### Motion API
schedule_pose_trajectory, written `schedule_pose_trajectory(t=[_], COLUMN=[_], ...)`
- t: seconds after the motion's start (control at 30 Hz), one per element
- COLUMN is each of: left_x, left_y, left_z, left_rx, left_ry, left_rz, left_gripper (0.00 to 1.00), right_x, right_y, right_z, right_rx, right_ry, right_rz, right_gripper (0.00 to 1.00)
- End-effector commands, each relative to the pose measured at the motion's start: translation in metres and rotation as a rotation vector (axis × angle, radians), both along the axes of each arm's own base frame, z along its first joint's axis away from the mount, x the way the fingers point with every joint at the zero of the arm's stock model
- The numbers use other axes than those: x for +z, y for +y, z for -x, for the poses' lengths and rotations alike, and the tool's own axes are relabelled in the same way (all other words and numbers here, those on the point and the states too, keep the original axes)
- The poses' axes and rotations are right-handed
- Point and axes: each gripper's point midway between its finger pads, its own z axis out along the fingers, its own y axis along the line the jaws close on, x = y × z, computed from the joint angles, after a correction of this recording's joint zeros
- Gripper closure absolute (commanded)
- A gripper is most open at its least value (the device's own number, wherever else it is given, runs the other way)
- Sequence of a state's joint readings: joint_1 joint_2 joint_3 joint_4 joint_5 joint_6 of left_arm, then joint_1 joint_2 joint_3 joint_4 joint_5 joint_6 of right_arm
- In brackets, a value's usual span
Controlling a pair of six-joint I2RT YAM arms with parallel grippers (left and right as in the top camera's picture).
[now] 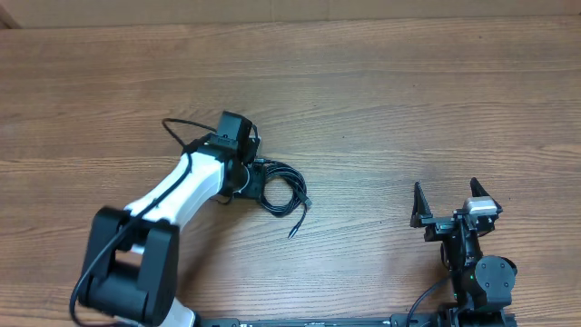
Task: Untangle cables
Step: 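Lower the left gripper and grasp the black cable coil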
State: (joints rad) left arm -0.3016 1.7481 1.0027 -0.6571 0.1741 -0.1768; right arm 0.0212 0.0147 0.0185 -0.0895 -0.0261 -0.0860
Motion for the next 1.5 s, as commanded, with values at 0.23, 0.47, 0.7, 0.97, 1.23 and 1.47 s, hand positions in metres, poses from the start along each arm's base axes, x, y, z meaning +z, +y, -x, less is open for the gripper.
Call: schedule_pose_trajectory(t=[0.23,0.47,0.7,0.97,1.23,1.47], left_x=[-0.004,0.08,0.106,0.096,0.097,0.099], left_y=[-0.002,-0.01,-0.01,-0.028,0.028,-0.008], left_z=[0.003,-0.021,0.006,0.035,-0.025,-0.034], left_rx=[-0.025,0.037,0.782,0.894,0.243,-0.173], left_ry=[0.043,-0.037,0.21,0.362,-0.137,-0.203], left_rz=[-0.006,0.03,0.111,0.096,-0.251,-0.128], left_gripper=[0.96,0.96,0.83,0.23,0.19,0.2], right_x=[-0.001,-0.001,-0.001,-0.001,-0.001,-0.001], right_y=[0.001,0.001,0.001,0.001,0.001,0.001], right_z=[0.0,0.0,0.0,0.0,0.0,0.0], right_rx=[0.003,0.003,0.003,0.003,0.003,0.003], right_ry=[-0.008,-0.008,-0.008,-0.008,-0.008,-0.008], right_rz=[0.004,0.004,0.004,0.004,0.004,0.004], right_gripper=[0.0,0.0,0.0,0.0,0.0,0.0])
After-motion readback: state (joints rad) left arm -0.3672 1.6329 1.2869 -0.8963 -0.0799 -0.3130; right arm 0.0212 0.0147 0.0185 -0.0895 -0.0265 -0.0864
